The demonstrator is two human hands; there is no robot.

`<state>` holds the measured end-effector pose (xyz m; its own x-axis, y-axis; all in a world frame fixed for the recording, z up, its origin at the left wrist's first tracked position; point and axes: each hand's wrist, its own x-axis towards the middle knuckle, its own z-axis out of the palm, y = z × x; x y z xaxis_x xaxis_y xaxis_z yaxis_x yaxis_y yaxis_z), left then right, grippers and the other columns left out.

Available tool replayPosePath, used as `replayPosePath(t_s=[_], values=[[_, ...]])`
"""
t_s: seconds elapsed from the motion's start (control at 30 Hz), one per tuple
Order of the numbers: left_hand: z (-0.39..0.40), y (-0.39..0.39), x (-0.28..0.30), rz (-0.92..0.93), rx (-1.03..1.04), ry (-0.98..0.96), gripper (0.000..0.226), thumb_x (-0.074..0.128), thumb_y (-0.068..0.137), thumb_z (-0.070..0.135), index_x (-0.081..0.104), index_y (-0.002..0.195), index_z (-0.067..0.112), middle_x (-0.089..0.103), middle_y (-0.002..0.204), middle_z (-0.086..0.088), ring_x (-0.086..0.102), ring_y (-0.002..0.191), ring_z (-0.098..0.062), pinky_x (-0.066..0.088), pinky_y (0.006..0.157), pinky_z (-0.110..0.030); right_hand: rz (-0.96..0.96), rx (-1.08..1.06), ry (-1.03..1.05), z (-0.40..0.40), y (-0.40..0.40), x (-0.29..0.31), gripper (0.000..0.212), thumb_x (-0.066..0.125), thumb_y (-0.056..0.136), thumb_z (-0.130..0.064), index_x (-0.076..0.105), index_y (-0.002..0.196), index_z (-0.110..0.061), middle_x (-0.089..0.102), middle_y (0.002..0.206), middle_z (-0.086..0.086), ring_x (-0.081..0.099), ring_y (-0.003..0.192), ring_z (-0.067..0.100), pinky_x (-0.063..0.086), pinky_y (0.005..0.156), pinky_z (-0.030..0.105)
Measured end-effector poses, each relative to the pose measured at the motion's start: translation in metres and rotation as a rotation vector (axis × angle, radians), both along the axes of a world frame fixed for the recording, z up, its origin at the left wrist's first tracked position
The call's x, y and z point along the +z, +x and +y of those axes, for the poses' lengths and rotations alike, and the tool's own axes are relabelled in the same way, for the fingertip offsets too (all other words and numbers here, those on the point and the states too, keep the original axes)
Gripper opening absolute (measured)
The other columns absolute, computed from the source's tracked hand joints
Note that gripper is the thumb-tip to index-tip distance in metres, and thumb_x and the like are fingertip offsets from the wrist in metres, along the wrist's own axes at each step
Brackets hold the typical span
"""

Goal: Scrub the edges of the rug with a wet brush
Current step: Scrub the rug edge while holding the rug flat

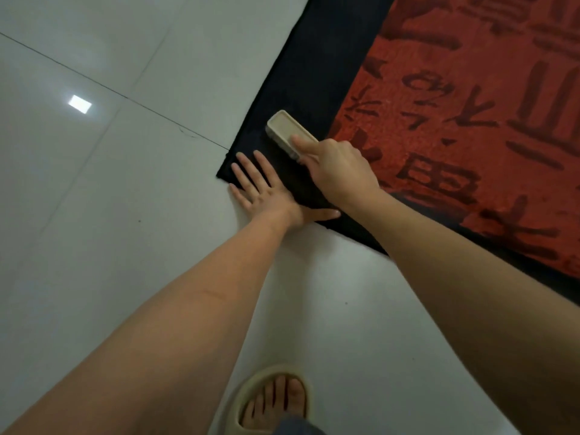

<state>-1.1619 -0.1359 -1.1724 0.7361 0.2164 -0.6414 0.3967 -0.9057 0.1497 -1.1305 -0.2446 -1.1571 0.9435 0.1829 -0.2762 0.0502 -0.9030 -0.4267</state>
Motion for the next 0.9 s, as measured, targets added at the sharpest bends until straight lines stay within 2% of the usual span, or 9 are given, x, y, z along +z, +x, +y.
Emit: replayPosePath(t_s=[0.2,0.27,0.33,0.43,0.53,0.6,0.77,0.83,0.9], values=[[0.0,0.0,0.001,0.053,-0.013,-0.008,0.164,0.071,0.049,0.084,-0.04,0.14,0.005,-0.047,0.145,-0.021,-0.042,0.136,-0.035,-0.022,0.111,-0.055,0.078,0.241,-0.112,-0.036,-0.04,0.0,0.053,0.045,0.098,-0.038,0.023,0.143,-0.057,0.066,0.112,0.016,0.063,0.094,0.04,0.048,0.077,0.042],[0.001,0.002,0.004,0.064,-0.003,-0.021,0.17,0.069,0.04,0.088,-0.042,0.139,0.006,-0.048,0.144,-0.02,-0.043,0.136,-0.035,-0.025,0.109,-0.052,0.004,0.125,-0.17,-0.033,-0.003,0.001,0.051,0.042,0.1,-0.03,0.028,0.144,-0.052,0.064,0.112,0.018,0.062,0.095,0.041,0.048,0.077,0.043],[0.001,0.003,0.002,0.049,0.007,-0.025,0.161,0.072,0.053,0.081,-0.041,0.14,0.007,-0.047,0.146,-0.02,-0.041,0.137,-0.035,-0.026,0.107,-0.051,-0.019,0.0,-0.101,-0.004,0.002,-0.003,0.048,0.039,0.101,-0.025,0.034,0.143,-0.048,0.063,0.111,0.019,0.062,0.097,0.042,0.048,0.077,0.043],[0.001,0.002,-0.004,0.004,-0.004,0.015,0.136,0.066,0.076,0.065,-0.037,0.143,0.006,-0.044,0.148,-0.02,-0.039,0.138,-0.035,-0.025,0.11,-0.057,0.026,0.146,-0.029,0.012,-0.021,-0.009,0.05,0.039,0.101,-0.03,0.029,0.143,-0.053,0.063,0.112,0.021,0.062,0.098,0.041,0.047,0.077,0.039],[0.001,0.001,0.001,0.059,-0.013,-0.03,0.168,0.069,0.043,0.088,-0.043,0.138,0.008,-0.049,0.144,-0.019,-0.044,0.135,-0.034,-0.028,0.106,-0.051,-0.012,0.089,-0.155,-0.016,0.025,0.002,0.051,0.037,0.101,-0.024,0.03,0.145,-0.049,0.059,0.116,0.021,0.061,0.099,0.041,0.047,0.078,0.042],[0.001,0.001,0.003,0.071,-0.001,-0.034,0.17,0.069,0.04,0.089,-0.043,0.139,0.008,-0.049,0.144,-0.019,-0.044,0.135,-0.034,-0.024,0.109,-0.054,-0.06,-0.031,-0.123,-0.005,0.035,0.001,0.048,0.036,0.101,-0.021,0.037,0.143,-0.044,0.06,0.114,0.02,0.061,0.099,0.041,0.048,0.079,0.044],[0.001,0.002,0.0,0.075,-0.002,-0.021,0.17,0.069,0.04,0.089,-0.043,0.139,0.008,-0.05,0.144,-0.019,-0.045,0.135,-0.034,-0.024,0.11,-0.054,-0.054,0.297,-0.165,-0.008,0.021,-0.001,0.051,0.035,0.102,-0.024,0.027,0.145,-0.051,0.062,0.11,0.02,0.063,0.095,0.039,0.042,0.069,0.037],[0.002,0.002,0.002,0.075,-0.021,-0.038,0.17,0.067,0.039,0.091,-0.042,0.139,0.008,-0.049,0.144,-0.02,-0.045,0.134,-0.034,-0.023,0.11,-0.054,-0.079,0.068,-0.181,-0.024,0.047,0.005,0.051,0.034,0.102,-0.02,0.031,0.145,-0.046,0.061,0.112,0.021,0.062,0.095,0.041,0.046,0.072,0.041],[0.001,0.001,0.003,0.076,-0.013,-0.033,0.17,0.067,0.039,0.09,-0.042,0.139,0.008,-0.049,0.144,-0.02,-0.045,0.135,-0.034,-0.023,0.111,-0.054,-0.137,0.012,-0.169,-0.012,0.041,0.002,0.047,0.034,0.102,-0.022,0.035,0.145,-0.042,0.062,0.111,0.021,0.062,0.094,0.042,0.049,0.075,0.045]])
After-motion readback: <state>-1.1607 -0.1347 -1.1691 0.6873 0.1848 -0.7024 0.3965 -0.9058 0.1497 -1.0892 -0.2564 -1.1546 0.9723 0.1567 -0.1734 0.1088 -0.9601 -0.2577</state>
